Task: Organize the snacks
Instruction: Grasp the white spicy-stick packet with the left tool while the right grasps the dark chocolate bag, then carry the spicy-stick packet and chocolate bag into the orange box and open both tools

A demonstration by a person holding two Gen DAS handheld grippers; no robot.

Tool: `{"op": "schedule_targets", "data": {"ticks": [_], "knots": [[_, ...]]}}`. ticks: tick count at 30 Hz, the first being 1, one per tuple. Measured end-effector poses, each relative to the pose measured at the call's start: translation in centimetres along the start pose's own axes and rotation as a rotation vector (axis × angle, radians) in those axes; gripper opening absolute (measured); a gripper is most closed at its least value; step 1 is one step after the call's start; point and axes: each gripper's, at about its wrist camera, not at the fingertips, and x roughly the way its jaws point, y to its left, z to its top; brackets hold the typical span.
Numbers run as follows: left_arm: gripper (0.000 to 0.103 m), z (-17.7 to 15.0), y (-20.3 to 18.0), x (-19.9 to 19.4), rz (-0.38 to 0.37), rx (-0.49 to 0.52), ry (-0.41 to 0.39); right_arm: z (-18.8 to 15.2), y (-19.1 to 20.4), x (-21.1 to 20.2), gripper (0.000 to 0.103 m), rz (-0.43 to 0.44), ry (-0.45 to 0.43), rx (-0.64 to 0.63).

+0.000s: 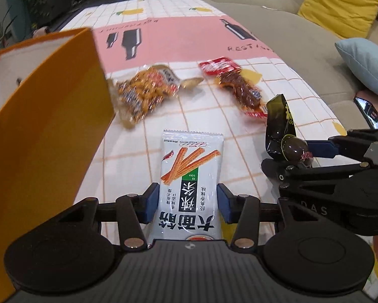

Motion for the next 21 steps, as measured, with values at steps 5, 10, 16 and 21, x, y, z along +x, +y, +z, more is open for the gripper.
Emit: {"op": "schedule_targets", "data": {"ticks": [5,10,16,21], "knots": [[0.054,-1.1,0.8,-1.5,-0.022,-0.083,0.008,-0.8,0.6,-1.1,0.045,0.021,0.03,0.007],[0.054,-1.4,1.4,-3.9,-0.029,-0.112,-0.026,-1.6,0.9,-2.9,0.044,0.046,0.04,0.025],[0.054,-0.9,2.2,-7.8,-0.059,-0.184,-0.104,-1.5,1.5,-5.7,0.044,0.055,-0.019,-0.003],[0.054,-0.2,3.3,-11.4,-0.078,-0.235,-0.186,-0.9,2.7,-8.5,0.044,0.084,-0.092,-0.028]]}}
